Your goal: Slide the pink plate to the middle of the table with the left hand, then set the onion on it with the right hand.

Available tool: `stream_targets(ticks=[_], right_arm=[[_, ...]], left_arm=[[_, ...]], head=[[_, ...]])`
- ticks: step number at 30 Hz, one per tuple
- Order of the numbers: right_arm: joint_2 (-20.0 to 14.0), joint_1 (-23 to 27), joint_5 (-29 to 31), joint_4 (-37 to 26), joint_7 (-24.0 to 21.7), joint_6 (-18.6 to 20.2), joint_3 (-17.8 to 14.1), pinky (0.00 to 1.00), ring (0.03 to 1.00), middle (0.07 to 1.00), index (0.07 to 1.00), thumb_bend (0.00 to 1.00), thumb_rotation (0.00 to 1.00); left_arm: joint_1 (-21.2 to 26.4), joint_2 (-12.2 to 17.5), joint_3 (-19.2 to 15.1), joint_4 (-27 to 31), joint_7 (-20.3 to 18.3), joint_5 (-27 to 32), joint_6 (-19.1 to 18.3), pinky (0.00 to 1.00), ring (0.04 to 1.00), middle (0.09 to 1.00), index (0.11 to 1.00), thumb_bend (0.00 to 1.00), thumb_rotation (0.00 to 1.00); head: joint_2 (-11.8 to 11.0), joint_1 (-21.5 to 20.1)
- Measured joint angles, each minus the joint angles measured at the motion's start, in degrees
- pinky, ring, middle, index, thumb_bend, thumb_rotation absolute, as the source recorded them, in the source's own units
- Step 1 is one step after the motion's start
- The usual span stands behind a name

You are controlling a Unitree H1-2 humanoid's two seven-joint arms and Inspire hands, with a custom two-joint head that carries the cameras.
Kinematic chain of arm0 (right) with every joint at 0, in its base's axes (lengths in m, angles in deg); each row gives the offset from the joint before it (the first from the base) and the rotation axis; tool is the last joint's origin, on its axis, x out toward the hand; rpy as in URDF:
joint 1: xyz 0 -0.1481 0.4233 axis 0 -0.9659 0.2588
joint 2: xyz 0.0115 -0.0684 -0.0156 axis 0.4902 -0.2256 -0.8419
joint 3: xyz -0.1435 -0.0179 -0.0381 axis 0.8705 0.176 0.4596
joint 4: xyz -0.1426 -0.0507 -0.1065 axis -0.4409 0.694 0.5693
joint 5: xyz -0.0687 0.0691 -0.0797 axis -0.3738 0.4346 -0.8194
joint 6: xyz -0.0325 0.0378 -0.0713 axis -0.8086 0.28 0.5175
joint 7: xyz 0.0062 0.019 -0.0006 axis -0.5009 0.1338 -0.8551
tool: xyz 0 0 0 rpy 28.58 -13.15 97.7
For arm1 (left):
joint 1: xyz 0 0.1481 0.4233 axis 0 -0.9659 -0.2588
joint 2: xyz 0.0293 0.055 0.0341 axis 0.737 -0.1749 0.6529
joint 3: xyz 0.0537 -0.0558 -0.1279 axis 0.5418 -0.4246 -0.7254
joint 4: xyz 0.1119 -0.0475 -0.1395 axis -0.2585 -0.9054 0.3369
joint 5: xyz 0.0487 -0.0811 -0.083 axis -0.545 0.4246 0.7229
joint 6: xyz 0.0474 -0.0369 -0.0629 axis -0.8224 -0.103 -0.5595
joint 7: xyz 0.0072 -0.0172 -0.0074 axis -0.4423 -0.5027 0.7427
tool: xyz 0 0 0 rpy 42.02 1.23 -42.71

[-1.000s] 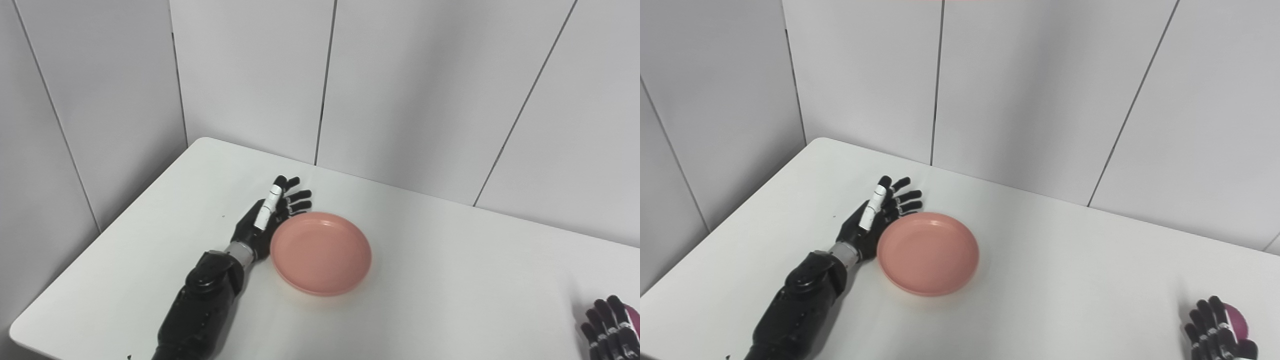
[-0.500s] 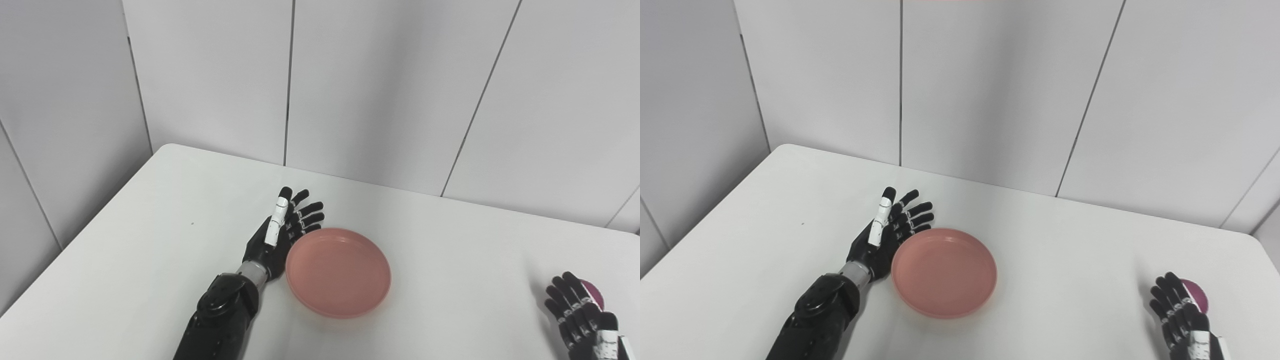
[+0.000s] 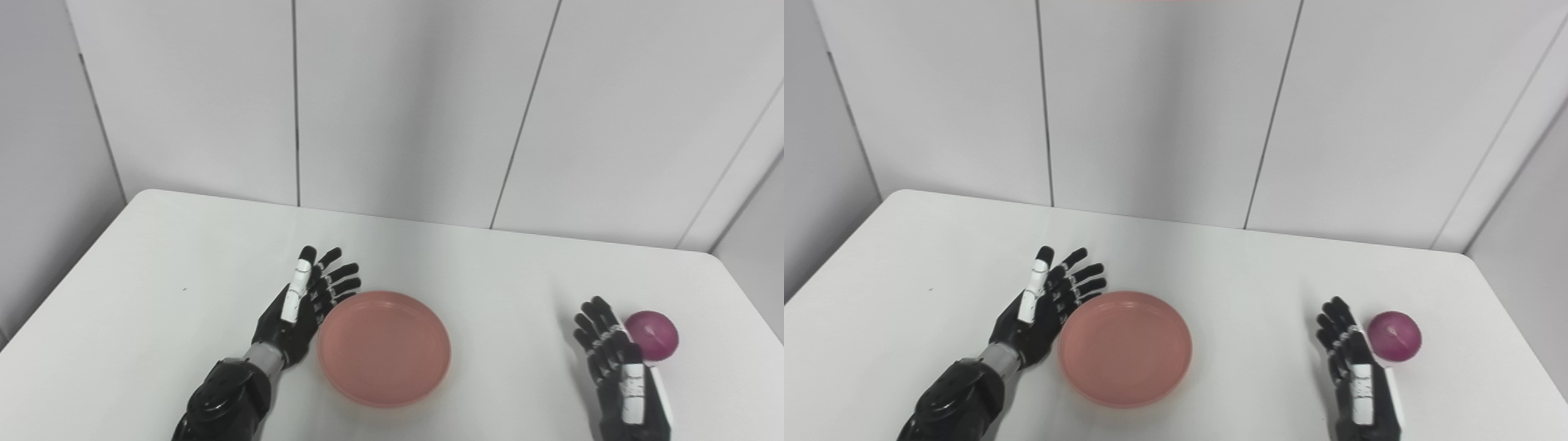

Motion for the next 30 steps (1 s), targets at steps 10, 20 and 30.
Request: stream_targets(ticks=[10,20,30], right_arm=[[2.9,-0.3,-1.9,-1.2,3.2,0.9,2.5,0.96,0.937,0.925,0.933,0.88,0.92],[3.8,-0.4,-2.4,-1.6,4.5,1.2,3.4,0.96,0.934,0.916,0.926,0.92,0.90],[3.8,-0.5,-3.5,-1.7,4.9,1.2,4.2,0.95,0.929,0.916,0.922,0.95,0.88]], left_arm=[[-1.8,1.0,0.8,2.4,-2.0,1.8,-2.5,0.83,0.837,0.842,0.922,0.79,0.88],[-1.8,1.3,0.2,2.7,-2.1,2.4,-3.1,0.83,0.836,0.848,0.940,0.78,0.94],[-1.2,1.6,-0.8,1.8,-2.1,2.5,-3.1,0.84,0.831,0.835,0.923,0.80,0.91]], head=[[0.9,-3.8],[1.0,-4.3],[0.9,-6.8]])
